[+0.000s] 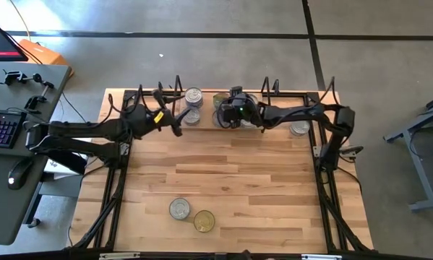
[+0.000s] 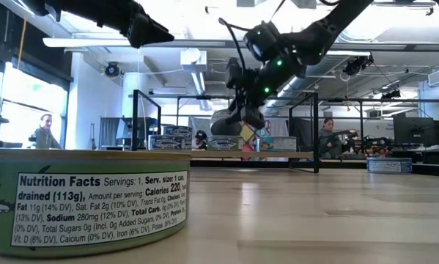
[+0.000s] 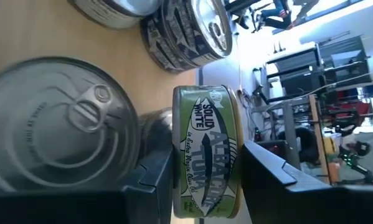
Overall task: Stack canned seafood by type on shelf
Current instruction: Stack the green tuna can on top of the other green tuna can on the shelf
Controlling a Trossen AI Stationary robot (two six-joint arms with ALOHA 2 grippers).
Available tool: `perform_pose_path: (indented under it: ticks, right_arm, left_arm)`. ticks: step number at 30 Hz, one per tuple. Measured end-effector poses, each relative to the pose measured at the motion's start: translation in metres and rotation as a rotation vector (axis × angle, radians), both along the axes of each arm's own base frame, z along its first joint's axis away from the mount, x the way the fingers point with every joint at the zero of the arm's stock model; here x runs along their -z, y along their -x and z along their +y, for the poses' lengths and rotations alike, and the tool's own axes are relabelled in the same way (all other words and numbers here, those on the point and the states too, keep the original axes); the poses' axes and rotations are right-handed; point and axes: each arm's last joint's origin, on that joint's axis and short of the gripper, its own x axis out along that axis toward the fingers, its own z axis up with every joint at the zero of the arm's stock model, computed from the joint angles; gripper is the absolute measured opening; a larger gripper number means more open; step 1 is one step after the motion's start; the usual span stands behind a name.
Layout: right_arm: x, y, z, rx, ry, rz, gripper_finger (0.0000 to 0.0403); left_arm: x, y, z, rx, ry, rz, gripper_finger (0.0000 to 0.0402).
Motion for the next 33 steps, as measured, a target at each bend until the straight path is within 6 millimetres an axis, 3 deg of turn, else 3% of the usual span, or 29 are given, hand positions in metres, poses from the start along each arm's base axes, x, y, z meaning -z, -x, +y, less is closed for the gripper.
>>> perform_pose_path:
  ticks: [3, 11, 33]
  right_arm:
    - [0.003, -0.002, -0.001, 0.005, 0.007, -0.007, 0.013]
    - [0.005, -0.002, -0.003, 0.021, -0.003, -0.021, 0.0207]
    - [0.01, 0.005, -0.018, 0.027, -0.159, -0.08, 0.0209]
  left_arm:
    - [0.003, -0.002, 0.001, -0.002, 0.01, 0.018, 0.0232]
    - [0.006, -0.004, 0.001, -0.001, 0.022, 0.023, 0.0232]
    - [0.007, -0.004, 0.001, 0.0, 0.035, 0.031, 0.0232]
